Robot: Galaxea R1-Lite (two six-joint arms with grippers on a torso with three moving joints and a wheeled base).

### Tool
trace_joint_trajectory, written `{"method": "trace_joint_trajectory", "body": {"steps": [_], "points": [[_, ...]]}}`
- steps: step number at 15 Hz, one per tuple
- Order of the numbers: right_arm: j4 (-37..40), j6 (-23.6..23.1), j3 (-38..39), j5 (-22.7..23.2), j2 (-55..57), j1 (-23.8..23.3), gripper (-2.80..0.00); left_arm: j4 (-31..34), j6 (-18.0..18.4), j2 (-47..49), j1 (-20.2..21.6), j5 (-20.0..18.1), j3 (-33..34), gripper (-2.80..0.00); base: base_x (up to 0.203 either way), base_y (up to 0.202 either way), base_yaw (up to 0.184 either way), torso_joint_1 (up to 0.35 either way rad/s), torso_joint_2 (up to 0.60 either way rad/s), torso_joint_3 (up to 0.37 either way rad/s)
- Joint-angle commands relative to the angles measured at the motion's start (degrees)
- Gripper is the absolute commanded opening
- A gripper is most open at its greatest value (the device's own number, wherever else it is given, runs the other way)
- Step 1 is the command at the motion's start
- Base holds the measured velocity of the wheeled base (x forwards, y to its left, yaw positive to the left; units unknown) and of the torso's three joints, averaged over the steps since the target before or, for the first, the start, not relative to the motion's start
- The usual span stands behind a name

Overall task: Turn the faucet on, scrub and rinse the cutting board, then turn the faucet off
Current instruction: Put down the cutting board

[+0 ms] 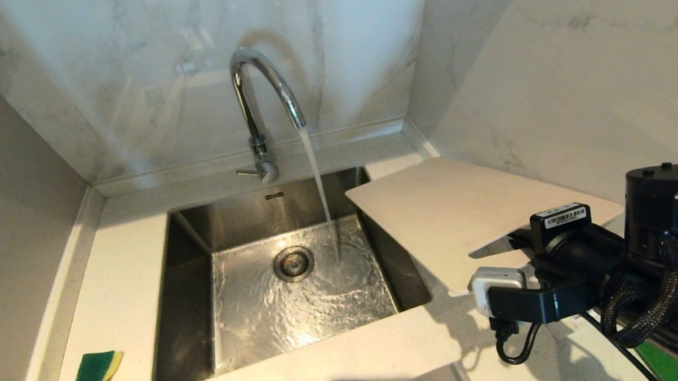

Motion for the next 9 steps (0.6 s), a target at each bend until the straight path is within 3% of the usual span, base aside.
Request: {"method": "trace_joint_trajectory", "body": {"steps": [1,6,9], "points": [[-0.14,-0.61,-0.04,-3.20,0.11,2.03,-2.80,0.01,0.04,0.07,0.01,0.00,0.00,-2.80,0.000,0.000,0.000,0.000,0.00,0.000],[-0.14,-0.38,-0.96,-10.35,1.48,8.10,-2.80,-0.02,0.01,0.07,0.01,0.00,0.00,-2.80,0.000,0.000,0.000,0.000,0.00,0.000],[-0.14,0.86,-1.55,-12.28,2.04,9.47,-2.80,-0.08,-0.05,0.07,0.01,0.00,0.00,-2.80,0.000,0.000,0.000,0.000,0.00,0.000]]}}
